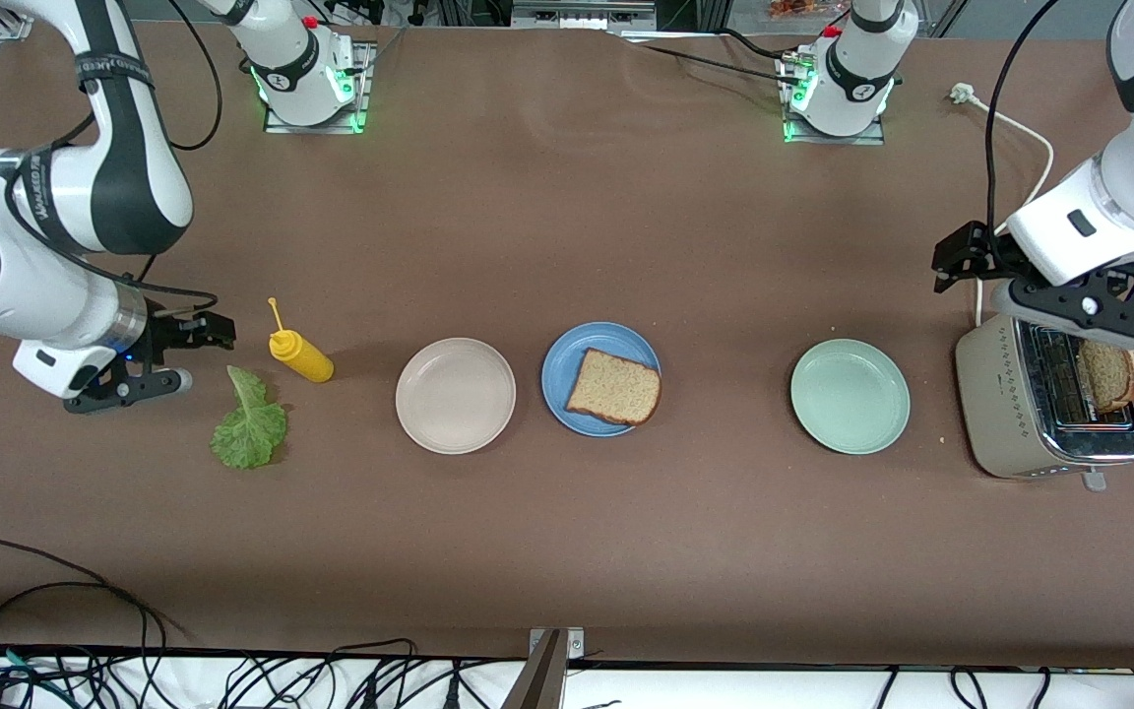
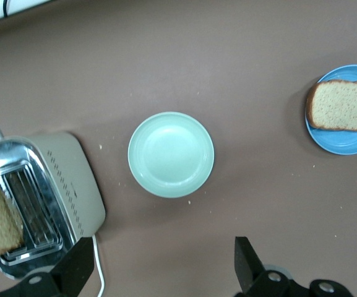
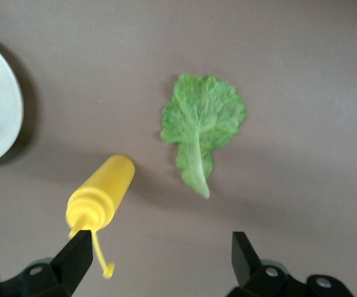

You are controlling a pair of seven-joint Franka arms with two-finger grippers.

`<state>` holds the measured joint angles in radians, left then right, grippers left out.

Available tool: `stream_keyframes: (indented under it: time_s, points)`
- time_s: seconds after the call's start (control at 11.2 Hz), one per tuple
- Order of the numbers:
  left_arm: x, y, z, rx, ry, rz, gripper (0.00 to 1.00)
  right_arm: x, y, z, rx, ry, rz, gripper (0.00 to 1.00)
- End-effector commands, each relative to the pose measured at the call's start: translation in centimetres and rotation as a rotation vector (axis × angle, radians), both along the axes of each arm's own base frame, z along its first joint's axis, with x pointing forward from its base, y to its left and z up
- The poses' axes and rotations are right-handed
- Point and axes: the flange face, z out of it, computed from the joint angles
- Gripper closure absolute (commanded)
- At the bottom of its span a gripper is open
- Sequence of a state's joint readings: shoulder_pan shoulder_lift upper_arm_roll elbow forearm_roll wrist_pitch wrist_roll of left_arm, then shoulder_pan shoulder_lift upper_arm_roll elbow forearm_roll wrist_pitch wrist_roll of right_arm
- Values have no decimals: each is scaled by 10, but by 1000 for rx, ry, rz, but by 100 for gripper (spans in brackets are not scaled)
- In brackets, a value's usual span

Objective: Make sandwich in blue plate with both arms
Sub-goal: 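Release the bread with the left gripper while the right gripper reaches the lettuce, then grasp the green lettuce leaf with the right gripper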

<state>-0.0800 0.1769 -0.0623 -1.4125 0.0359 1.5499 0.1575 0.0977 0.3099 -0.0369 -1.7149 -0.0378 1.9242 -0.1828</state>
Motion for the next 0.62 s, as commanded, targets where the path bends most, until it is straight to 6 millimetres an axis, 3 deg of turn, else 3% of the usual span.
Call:
stream_keyframes:
  time_s: [0.0,0.27,0.44,0.53]
  points:
    - [-41,-1,3,21,7,32,0,23,-6,-29,1,-69,104,0]
    - [-56,4,0,-49,28,76,0,35,-7,-78,3,-77,130,0]
    - [-58,8,4,-50,20,83,0,45,-7,-94,6,-92,176,0]
    - [-59,14,6,-50,15,94,0,45,-16,-109,10,-74,191,0]
